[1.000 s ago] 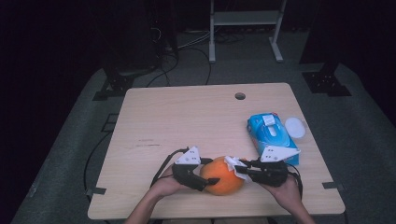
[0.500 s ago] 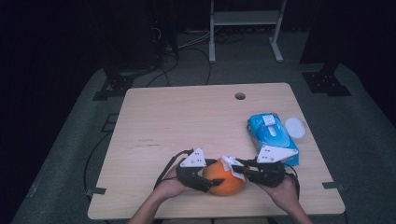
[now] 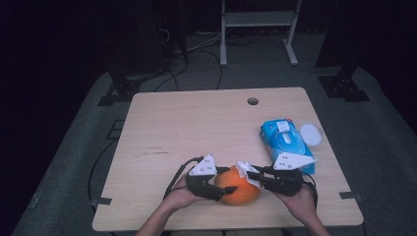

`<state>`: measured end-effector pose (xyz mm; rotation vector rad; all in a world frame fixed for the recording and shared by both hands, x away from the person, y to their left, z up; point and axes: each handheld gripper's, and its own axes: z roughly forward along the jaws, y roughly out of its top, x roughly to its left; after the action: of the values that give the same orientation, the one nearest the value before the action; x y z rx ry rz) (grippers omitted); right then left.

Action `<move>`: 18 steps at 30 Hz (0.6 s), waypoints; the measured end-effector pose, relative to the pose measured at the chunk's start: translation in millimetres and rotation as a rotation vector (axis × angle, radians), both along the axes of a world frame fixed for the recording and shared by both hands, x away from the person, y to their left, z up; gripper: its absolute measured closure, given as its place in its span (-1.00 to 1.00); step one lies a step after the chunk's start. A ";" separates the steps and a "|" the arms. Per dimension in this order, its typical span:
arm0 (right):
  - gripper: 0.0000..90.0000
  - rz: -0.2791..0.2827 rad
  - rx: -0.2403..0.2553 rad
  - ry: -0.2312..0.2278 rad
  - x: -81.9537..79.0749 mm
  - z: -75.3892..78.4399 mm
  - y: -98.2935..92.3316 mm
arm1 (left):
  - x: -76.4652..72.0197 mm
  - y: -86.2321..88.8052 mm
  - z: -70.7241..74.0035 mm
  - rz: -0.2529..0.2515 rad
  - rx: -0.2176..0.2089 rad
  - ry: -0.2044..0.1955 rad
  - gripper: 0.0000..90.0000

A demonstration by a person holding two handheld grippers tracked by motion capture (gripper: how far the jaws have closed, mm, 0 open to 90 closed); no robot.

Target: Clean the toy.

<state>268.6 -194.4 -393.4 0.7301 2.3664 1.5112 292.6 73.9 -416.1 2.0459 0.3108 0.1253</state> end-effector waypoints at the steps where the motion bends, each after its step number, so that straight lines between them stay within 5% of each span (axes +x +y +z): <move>1: 0.69 0.014 0.008 0.000 -1.8 1.6 2.1 | -0.1 0.0 -0.2 -0.001 0.000 -0.002 -0.22; 4: 0.69 0.017 -0.032 -0.018 -3.9 0.9 7.4 | 0.3 -0.1 -2.6 -0.008 -0.006 0.000 -0.35; 10: 0.69 -0.002 -0.034 0.006 2.7 -4.3 -1.1 | 7.0 1.5 -7.7 0.008 -0.042 0.026 -0.74; 18: 0.69 -0.040 -0.024 0.026 9.4 -8.3 -14.4 | 13.6 1.9 -23.0 -0.026 -0.082 0.085 -0.78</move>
<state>278.0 -208.8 -401.7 0.7916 2.3697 1.4639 306.2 75.7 -439.1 1.9760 0.3367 0.0093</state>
